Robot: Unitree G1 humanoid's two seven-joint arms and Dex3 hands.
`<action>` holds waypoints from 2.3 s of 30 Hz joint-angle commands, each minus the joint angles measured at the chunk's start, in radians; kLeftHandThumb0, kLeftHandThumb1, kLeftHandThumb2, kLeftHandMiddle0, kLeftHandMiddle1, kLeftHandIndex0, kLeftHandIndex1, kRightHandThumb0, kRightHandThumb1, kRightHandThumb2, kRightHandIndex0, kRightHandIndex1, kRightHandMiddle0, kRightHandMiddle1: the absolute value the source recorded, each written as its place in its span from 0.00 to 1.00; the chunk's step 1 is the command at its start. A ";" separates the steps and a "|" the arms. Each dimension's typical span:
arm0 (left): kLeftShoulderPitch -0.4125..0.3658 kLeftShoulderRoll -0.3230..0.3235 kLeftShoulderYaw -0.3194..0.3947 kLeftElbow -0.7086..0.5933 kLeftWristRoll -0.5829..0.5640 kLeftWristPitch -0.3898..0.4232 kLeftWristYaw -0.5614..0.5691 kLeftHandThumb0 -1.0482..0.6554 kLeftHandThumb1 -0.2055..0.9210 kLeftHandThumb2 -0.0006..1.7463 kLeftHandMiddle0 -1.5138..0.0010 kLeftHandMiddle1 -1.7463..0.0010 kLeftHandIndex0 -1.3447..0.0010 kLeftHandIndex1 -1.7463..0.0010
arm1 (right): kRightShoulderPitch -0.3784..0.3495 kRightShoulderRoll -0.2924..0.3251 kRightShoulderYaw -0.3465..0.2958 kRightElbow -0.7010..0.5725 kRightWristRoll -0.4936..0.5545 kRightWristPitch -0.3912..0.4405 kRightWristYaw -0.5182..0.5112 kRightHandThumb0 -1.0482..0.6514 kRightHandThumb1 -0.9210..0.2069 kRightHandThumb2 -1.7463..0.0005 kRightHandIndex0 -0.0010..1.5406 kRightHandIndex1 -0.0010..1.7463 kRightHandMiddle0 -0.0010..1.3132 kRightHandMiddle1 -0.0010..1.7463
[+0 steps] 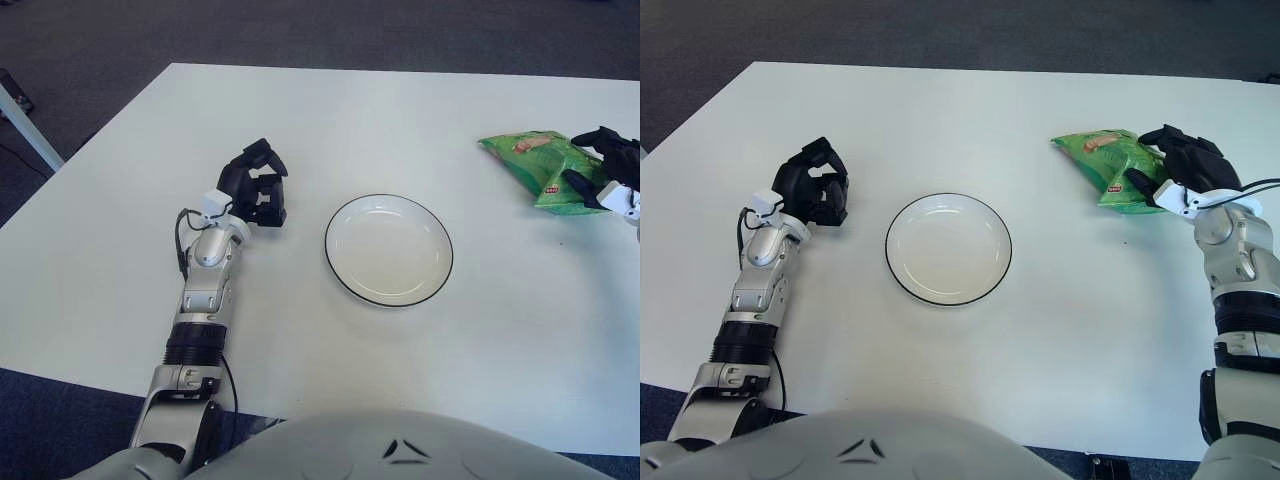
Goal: Put the snack into the plate.
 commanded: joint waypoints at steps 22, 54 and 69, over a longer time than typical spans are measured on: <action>0.057 -0.019 -0.004 0.001 0.005 0.012 0.003 0.31 0.38 0.82 0.13 0.00 0.49 0.00 | 0.219 -0.162 -0.063 -0.235 0.166 0.012 0.325 0.05 0.00 0.46 0.01 0.06 0.00 0.36; 0.043 -0.012 -0.002 0.037 0.015 -0.007 0.004 0.31 0.38 0.82 0.13 0.00 0.49 0.00 | 0.346 -0.277 -0.270 -0.520 0.180 0.154 0.441 0.10 0.00 0.51 0.00 0.24 0.00 0.42; 0.053 -0.023 -0.004 0.019 0.014 0.005 0.009 0.31 0.38 0.82 0.14 0.00 0.49 0.00 | 0.271 -0.161 -0.228 -0.542 0.127 0.201 0.269 0.16 0.00 0.56 0.00 0.27 0.00 0.48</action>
